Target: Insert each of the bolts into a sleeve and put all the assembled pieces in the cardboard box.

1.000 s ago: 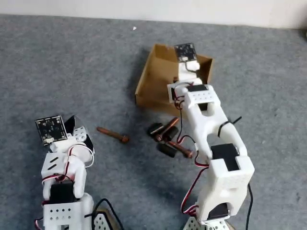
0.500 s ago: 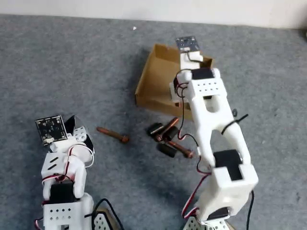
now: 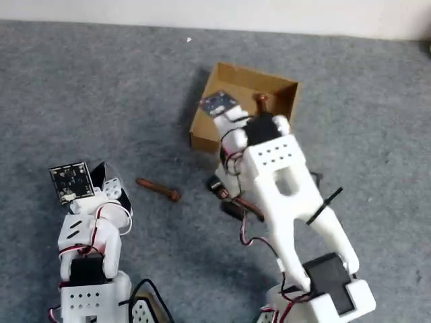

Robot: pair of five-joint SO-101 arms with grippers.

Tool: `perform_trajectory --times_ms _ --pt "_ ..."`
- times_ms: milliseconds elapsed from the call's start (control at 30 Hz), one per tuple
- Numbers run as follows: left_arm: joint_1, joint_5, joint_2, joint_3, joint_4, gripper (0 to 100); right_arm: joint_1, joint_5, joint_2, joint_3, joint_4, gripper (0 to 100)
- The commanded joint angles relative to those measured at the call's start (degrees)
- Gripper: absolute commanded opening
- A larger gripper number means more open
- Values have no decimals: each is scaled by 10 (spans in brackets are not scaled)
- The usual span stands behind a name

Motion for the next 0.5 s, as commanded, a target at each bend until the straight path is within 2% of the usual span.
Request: perform_trajectory --times_ms 0,233,333,467 --pt "-7 3 -5 14 -15 34 -29 -70 -30 36 -67 116" --pt "-7 3 -5 14 -15 31 -68 -322 73 13 -124 120" --pt "-7 3 -5 14 -15 31 -67 -385 135 -44 -126 120" --pt "-7 3 -5 14 -15 31 -67 -429 204 -105 -125 120"
